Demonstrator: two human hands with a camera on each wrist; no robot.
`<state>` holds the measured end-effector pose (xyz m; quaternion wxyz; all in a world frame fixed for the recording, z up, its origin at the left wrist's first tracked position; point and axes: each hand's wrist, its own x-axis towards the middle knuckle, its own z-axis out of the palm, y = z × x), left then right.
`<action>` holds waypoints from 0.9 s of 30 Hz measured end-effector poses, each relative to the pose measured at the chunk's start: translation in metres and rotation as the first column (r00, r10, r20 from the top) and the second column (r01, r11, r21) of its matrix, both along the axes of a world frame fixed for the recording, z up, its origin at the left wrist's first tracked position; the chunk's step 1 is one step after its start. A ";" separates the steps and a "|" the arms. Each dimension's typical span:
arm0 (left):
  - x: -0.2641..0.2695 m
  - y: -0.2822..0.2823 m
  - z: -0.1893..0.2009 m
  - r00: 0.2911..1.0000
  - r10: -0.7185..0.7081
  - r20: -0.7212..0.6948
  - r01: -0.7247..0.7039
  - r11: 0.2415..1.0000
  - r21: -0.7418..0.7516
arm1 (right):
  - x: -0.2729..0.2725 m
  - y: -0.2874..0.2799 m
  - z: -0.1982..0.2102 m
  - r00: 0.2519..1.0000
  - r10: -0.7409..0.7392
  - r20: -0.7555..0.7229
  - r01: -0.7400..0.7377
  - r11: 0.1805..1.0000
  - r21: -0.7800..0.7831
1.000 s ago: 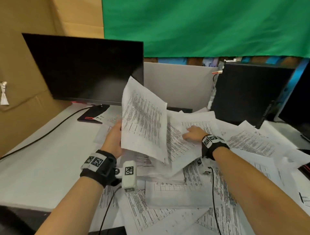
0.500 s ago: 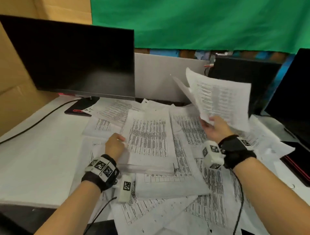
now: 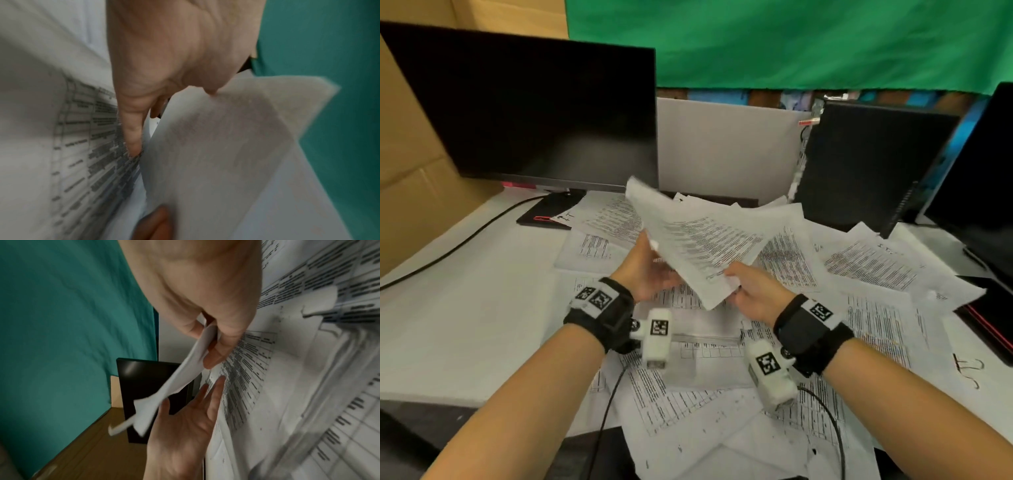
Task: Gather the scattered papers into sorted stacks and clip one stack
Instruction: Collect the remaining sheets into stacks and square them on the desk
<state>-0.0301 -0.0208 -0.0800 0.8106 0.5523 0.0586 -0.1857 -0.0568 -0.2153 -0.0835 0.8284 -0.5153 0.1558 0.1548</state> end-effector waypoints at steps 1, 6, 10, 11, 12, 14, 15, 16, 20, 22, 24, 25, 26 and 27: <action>0.003 0.003 0.001 1.000 -0.012 -0.021 0.011 0.998 -0.065 | -0.004 0.000 0.000 1.000 0.029 0.003 -0.029 0.999 -0.019; -0.001 0.014 0.000 0.978 0.143 -0.155 -0.177 0.957 -0.232 | -0.017 -0.024 0.009 0.965 0.262 -0.012 -0.246 0.887 -0.391; -0.003 0.015 -0.006 0.990 0.065 -0.124 -0.079 0.990 -0.113 | -0.005 -0.049 0.025 0.966 0.259 0.005 -0.169 0.646 -0.744; 0.000 0.014 -0.008 0.988 0.113 -0.107 -0.113 0.994 0.004 | -0.001 -0.054 0.031 0.971 0.238 0.036 -0.122 0.617 -0.777; 0.001 0.014 -0.010 0.982 0.171 -0.076 -0.159 0.976 0.147 | 0.002 -0.058 0.036 0.972 0.216 0.090 -0.061 0.604 -0.795; 0.005 0.016 -0.013 0.984 0.179 -0.002 -0.170 0.938 0.302 | 0.008 -0.066 0.049 0.959 0.181 0.220 0.077 0.579 -0.812; 0.008 0.018 -0.014 0.989 0.147 0.035 -0.150 0.927 0.343 | 0.011 -0.070 0.054 0.951 0.172 0.257 0.112 0.583 -0.805; 0.010 0.020 -0.016 0.992 0.116 0.056 -0.128 0.911 0.392 | 0.014 -0.074 0.056 0.950 0.176 0.258 0.104 0.603 -0.791; 0.015 0.031 -0.030 0.993 0.031 0.113 -0.090 0.815 0.572 | 0.021 -0.079 0.046 0.947 0.309 0.092 -0.155 0.687 -0.710; 0.020 0.034 -0.038 0.990 -0.036 0.133 -0.048 0.815 0.577 | 0.024 -0.074 0.034 0.929 0.370 0.013 -0.246 0.644 -0.725; 0.027 0.037 -0.049 0.995 -0.019 0.102 -0.043 0.823 0.566 | 0.028 -0.066 0.019 0.905 0.422 -0.056 -0.313 0.571 -0.759; 0.030 0.038 -0.052 0.994 -0.006 0.106 -0.058 0.806 0.588 | 0.031 -0.063 0.012 0.892 0.443 -0.091 -0.342 0.527 -0.778; 0.030 0.036 -0.052 0.991 0.010 0.130 -0.091 0.769 0.633 | 0.034 -0.059 0.006 0.884 0.451 -0.124 -0.363 0.495 -0.790; 0.033 0.036 -0.056 0.987 0.010 0.159 -0.119 0.710 0.694 | 0.037 -0.055 0.001 0.882 0.446 -0.154 -0.375 0.464 -0.803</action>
